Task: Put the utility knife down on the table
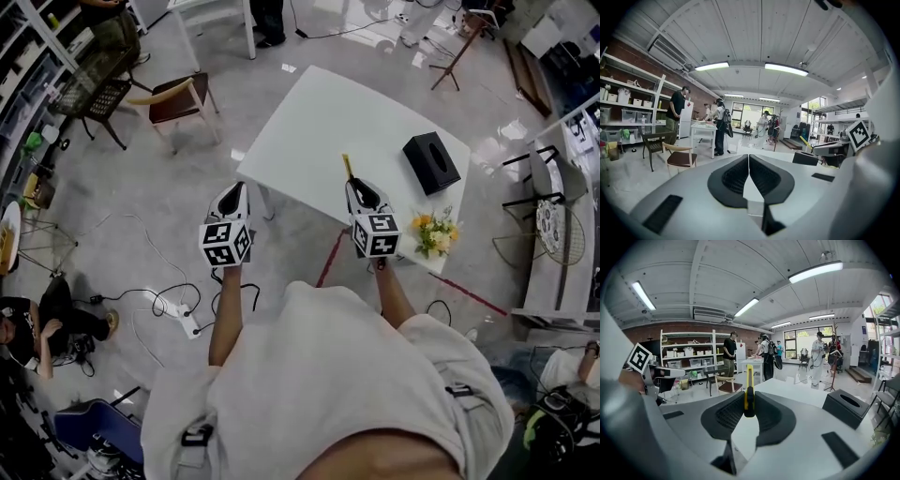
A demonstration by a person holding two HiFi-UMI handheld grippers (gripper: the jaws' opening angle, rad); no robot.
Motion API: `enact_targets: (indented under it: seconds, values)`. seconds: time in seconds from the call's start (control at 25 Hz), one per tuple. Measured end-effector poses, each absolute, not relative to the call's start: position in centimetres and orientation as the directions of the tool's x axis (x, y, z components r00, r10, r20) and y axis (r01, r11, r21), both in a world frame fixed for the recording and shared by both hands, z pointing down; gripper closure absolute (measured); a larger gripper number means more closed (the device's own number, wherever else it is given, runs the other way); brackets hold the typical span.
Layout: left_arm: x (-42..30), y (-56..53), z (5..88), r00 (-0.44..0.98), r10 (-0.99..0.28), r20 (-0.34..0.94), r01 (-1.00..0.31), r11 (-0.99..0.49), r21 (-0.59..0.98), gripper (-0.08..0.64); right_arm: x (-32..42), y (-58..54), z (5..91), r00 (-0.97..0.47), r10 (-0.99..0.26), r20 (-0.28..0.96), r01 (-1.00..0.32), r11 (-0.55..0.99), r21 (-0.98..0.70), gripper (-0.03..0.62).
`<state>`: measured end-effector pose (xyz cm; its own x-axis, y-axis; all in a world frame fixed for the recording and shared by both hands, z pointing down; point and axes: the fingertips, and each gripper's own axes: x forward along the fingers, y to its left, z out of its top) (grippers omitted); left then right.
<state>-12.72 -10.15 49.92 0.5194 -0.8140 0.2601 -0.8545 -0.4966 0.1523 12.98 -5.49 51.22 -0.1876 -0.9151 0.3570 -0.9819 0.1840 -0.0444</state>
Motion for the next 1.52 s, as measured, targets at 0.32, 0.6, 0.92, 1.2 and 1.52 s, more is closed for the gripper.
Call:
enact_targets:
  seconds: [0.32,0.6,0.92,1.2,1.52]
  values:
    - [-13.8,-12.8,50.9,0.526,-0.806,0.270,-0.851,-0.499,0.165,0.537,11.6,-7.7,52.2,-0.191,-0.906,0.378,-0.981,0.189,-0.042,0.509]
    - [-12.7,-16.1,51.4,0.523,-0.806,0.277,-0.852,-0.498,0.161,0.537,12.4,-11.1,52.8,-0.205,-0.901,0.382,-0.978,0.199,-0.056,0.509]
    - [-12.4,-21.0,51.0,0.477,-0.829,0.291,-0.879,-0.455,0.144,0.537,12.7,-17.8,52.8,-0.261,-0.892,0.370,-0.965,0.251,-0.076,0.509]
    - [-11.9,-24.9,50.8,0.432,-0.844,0.317,-0.902,-0.413,0.129,0.537,12.8,-23.2,52.8,-0.321,-0.870,0.374,-0.947,0.307,-0.098,0.509]
    - [-10.9,-27.9,51.1,0.398,-0.843,0.362,-0.916,-0.385,0.111,0.537,13.3,-27.2,54.0,-0.369,-0.841,0.396,-0.929,0.343,-0.138,0.509]
